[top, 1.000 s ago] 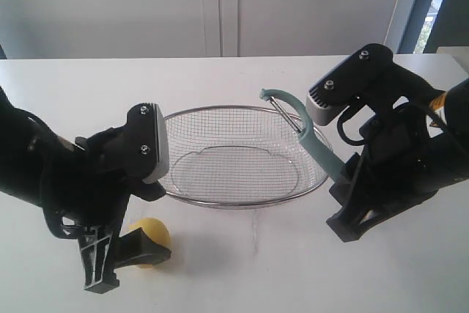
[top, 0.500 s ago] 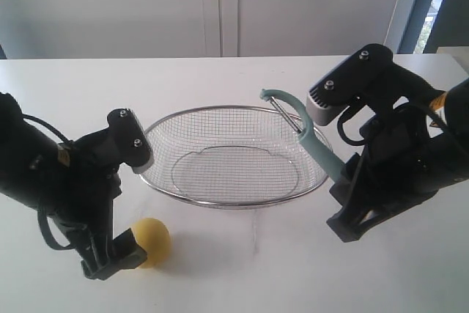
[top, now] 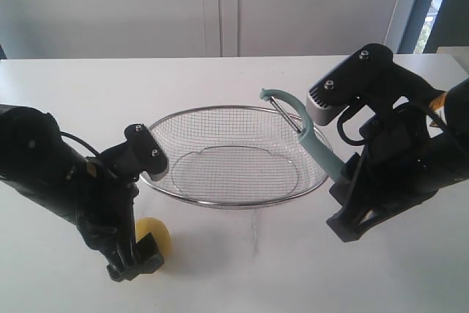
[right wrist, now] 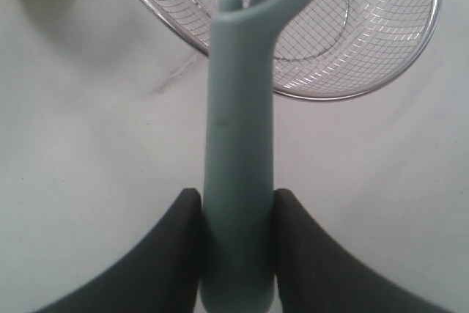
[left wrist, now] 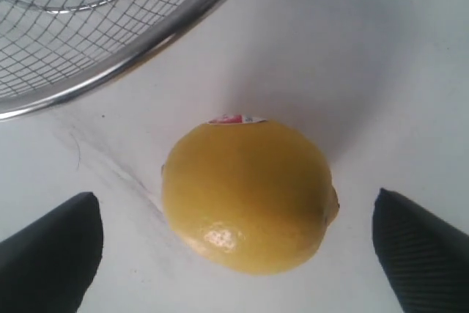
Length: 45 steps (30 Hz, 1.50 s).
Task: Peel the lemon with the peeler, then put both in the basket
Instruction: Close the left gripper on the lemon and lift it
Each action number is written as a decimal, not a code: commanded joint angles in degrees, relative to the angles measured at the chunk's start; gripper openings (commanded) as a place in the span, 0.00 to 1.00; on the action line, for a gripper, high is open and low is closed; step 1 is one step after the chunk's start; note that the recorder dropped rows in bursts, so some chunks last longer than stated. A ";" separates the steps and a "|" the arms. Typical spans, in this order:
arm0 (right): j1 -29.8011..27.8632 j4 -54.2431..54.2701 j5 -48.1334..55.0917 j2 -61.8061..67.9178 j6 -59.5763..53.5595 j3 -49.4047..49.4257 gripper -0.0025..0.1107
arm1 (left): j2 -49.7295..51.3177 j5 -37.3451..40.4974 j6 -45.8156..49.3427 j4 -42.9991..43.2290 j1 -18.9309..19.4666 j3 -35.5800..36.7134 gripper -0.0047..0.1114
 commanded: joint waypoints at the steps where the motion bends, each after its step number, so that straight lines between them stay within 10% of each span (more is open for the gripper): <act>1: -0.54 -0.26 -0.76 -0.45 0.41 0.03 0.02 | 0.95 -0.35 -0.48 -0.87 0.04 0.53 0.90; 45: -0.54 -0.26 -0.76 -0.45 1.26 0.03 0.02 | 8.64 -4.95 1.18 -3.50 0.04 0.53 0.90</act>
